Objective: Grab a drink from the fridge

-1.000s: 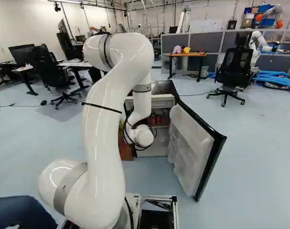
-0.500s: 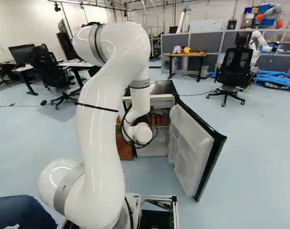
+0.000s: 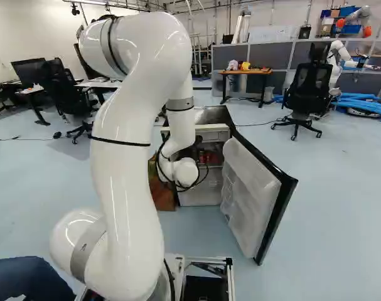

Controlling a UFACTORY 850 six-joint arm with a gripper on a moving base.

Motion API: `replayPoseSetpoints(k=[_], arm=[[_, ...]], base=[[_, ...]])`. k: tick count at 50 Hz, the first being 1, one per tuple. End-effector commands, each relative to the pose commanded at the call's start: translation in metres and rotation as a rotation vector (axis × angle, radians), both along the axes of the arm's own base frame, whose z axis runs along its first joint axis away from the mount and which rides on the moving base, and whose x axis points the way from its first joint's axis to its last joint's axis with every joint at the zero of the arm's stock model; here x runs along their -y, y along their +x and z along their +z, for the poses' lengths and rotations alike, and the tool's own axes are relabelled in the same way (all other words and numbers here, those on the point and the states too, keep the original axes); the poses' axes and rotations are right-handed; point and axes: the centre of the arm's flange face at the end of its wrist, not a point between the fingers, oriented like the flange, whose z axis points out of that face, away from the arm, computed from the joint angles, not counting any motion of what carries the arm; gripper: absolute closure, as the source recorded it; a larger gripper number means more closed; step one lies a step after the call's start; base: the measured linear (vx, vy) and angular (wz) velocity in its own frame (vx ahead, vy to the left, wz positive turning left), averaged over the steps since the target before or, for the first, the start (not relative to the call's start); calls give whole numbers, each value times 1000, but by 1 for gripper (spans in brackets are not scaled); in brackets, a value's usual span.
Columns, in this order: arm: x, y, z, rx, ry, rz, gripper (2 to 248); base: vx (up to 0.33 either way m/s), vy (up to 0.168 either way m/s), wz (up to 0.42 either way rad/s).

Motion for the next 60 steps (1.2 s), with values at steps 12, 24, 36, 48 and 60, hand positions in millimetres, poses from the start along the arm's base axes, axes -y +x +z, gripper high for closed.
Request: replayPoseSetpoints(k=[12,24,36,48,60], arm=[[2,-3,11,-9,-13,-28,158],[3,-7,23,-17,-24,-56,158],[3,-10,36,2,-31,-61,158],[2,-12,49,28,-38,-61,158],[1,-15,63,55,-44,-62,158]], base=[[0,0,0],[0,0,0],[0,0,0],[0,0,0],[0,0,0]])
